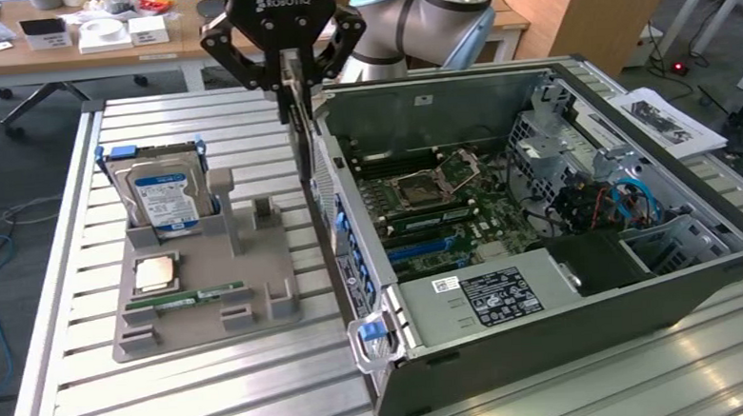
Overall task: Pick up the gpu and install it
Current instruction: 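Pick up the gpu and move the gpu toward the slot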
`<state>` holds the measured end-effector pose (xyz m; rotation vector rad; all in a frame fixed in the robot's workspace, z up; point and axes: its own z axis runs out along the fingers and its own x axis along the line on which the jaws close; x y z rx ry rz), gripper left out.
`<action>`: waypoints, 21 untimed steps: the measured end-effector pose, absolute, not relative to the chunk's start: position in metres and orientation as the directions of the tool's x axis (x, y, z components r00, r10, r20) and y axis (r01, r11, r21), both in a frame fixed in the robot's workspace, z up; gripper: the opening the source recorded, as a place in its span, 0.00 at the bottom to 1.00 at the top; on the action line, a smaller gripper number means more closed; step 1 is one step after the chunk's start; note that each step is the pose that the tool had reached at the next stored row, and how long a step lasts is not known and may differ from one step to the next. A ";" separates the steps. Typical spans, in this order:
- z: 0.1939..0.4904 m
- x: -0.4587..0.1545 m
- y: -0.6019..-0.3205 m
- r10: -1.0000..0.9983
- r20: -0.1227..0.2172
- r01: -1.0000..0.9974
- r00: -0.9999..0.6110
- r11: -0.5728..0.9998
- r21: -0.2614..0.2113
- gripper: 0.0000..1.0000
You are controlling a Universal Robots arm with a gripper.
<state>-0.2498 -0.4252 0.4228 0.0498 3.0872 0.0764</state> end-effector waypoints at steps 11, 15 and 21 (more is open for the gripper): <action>0.423 -0.215 -0.425 0.034 -0.052 0.031 -0.998 0.998 0.052 0.27; 0.423 -0.201 -0.425 0.034 -0.052 0.031 -0.998 0.998 0.053 0.27; 0.423 -0.179 -0.425 0.034 -0.052 0.031 -0.998 0.998 0.055 0.27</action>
